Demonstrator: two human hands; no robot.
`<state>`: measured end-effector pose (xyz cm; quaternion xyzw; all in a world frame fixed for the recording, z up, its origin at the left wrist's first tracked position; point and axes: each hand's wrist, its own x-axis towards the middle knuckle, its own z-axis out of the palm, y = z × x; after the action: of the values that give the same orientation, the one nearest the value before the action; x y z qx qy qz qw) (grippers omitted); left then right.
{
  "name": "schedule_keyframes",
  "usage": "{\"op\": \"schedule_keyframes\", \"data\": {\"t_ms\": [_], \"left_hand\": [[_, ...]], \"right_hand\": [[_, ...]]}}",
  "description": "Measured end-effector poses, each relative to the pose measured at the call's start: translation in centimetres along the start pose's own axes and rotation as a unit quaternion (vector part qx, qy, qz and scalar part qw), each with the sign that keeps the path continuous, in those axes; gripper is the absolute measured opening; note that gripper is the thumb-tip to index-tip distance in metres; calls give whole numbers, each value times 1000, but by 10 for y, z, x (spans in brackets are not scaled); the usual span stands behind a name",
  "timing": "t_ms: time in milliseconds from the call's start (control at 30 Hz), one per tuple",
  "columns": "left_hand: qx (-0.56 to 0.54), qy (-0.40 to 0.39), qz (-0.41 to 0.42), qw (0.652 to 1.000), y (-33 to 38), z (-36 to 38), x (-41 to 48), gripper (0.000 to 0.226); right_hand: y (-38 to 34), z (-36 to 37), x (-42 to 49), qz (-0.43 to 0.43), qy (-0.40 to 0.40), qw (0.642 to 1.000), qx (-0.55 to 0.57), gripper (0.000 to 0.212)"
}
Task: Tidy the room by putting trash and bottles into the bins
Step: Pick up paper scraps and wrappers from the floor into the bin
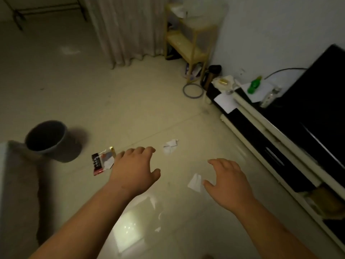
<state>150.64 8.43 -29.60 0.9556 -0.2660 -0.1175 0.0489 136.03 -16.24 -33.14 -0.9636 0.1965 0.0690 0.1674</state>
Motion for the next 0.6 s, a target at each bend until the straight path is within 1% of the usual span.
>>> {"op": "schedule_keyframes", "data": {"t_ms": [133,300,433,600], "left_hand": [[7,-39,50,998,76,17,20,67],[23,-71,76,994,151,51,42,68],[20,-90,92,992,190,81,63,68],[24,-132,108,985,212,127,102,68]], "right_hand": [[77,-15,-16,63,2,998,18,69],[155,-21,-16,88,-10,996,24,68],[195,-15,-6,94,-24,995,18,68],[230,14,16,104,-44,994,16,69]]}}
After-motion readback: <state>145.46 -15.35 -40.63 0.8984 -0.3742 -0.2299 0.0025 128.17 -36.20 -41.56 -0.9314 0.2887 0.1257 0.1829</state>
